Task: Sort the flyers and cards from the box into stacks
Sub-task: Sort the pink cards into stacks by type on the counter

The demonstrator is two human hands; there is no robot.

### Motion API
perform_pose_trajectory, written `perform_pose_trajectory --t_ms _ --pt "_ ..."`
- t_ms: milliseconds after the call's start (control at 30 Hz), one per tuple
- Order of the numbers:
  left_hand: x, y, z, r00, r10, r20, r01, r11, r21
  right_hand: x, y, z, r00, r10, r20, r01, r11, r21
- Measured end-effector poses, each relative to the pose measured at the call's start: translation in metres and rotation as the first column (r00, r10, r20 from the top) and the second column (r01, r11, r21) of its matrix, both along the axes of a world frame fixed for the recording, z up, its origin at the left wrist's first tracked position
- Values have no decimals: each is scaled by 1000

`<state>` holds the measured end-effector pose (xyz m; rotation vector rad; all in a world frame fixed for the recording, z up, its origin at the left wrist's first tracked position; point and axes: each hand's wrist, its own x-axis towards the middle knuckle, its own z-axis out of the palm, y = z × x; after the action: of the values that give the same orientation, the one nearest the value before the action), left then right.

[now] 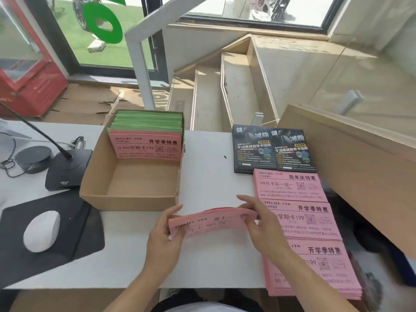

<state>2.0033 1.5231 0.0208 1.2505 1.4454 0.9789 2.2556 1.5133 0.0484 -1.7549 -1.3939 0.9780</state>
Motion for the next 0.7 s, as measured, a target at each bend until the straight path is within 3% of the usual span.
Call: perform_pose_trajectory --t_ms 233,367,467,533,700 --pt "21 -17 5 994 106 -5 -106 994 -15 14 -1 -11 997 42 -70 -47 996 -74" --pt "53 -14 29 977 210 36 -213 972 100 32 3 0 973 -83 -213 80 996 -25" --pt "92 14 39 987 118 110 -128 988 91 69 13 13 913 -231 -335 241 970 -12" --pt "125 37 39 996 23 82 -30 996 83 100 19 17 865 -345 -364 351 935 -53" --pt "205 96 23 991 -130 -21 130 991 18 166 43 8 800 -569 -189 558 822 -114"
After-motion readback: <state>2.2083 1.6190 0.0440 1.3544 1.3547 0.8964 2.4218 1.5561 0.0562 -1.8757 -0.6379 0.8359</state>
